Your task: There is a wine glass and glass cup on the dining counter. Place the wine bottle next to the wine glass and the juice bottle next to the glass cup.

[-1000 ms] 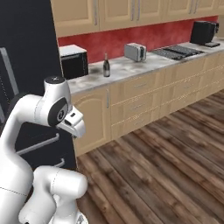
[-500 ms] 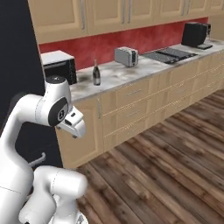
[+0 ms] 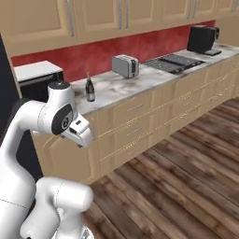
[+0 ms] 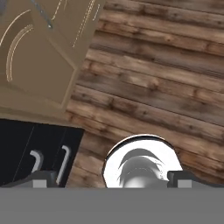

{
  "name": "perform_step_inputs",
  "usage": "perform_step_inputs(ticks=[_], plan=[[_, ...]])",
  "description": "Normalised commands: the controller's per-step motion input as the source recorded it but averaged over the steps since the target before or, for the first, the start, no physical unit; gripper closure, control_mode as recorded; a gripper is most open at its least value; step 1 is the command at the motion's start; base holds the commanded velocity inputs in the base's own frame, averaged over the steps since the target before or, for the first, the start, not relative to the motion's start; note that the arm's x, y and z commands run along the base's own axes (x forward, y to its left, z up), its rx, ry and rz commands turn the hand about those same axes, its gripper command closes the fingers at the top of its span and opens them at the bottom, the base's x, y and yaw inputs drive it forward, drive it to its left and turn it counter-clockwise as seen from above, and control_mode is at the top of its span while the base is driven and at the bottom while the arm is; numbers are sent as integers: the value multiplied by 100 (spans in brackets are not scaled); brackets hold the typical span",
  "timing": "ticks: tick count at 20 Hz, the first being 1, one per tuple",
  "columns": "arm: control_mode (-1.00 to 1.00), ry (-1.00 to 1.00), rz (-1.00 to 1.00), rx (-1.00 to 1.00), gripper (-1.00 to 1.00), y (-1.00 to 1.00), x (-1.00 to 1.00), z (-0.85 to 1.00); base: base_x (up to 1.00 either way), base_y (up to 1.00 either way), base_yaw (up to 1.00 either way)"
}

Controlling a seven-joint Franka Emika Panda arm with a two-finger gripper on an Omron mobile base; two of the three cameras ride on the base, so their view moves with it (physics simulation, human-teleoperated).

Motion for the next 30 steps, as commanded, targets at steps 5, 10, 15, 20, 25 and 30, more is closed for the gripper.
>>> perform_step_inputs(ticks=[5,10,15,20,25,30], plan=[[100,0,0,0,-100,0,0,0,90,0,2],[100,0,0,0,-100,0,0,0,85,0,18],[100,0,0,0,-100,0,0,0,72,-2,29],[100,0,0,0,-100,0,0,0,51,-5,51],[100,0,0,0,-100,0,0,0,36,-6,57],[100,0,0,0,-100,0,0,0,31,-12,51]])
